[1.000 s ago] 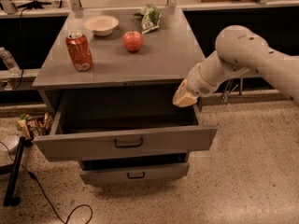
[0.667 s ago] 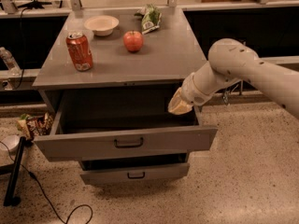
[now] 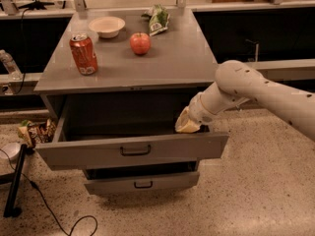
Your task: Open top drawer
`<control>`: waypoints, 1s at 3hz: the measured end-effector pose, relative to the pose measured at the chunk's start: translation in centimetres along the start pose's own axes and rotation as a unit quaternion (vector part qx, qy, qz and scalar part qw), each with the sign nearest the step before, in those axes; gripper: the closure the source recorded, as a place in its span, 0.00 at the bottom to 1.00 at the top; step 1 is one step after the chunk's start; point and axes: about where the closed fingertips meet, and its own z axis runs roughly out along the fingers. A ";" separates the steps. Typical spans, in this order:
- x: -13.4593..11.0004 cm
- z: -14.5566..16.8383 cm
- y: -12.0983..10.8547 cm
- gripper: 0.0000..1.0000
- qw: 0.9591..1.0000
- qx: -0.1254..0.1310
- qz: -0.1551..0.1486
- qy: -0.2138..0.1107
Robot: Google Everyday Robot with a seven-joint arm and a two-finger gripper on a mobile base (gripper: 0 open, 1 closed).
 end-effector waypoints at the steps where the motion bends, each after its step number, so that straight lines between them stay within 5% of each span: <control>1: 0.7 1.3 1.3 1.00 1.000 -0.011 -0.003 -0.007; 3: 2.8 0.8 8.2 1.00 0.998 -0.067 -0.003 -0.005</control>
Offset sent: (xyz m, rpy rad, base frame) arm -0.0804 -0.0175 -0.0364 0.0173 0.0954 0.0823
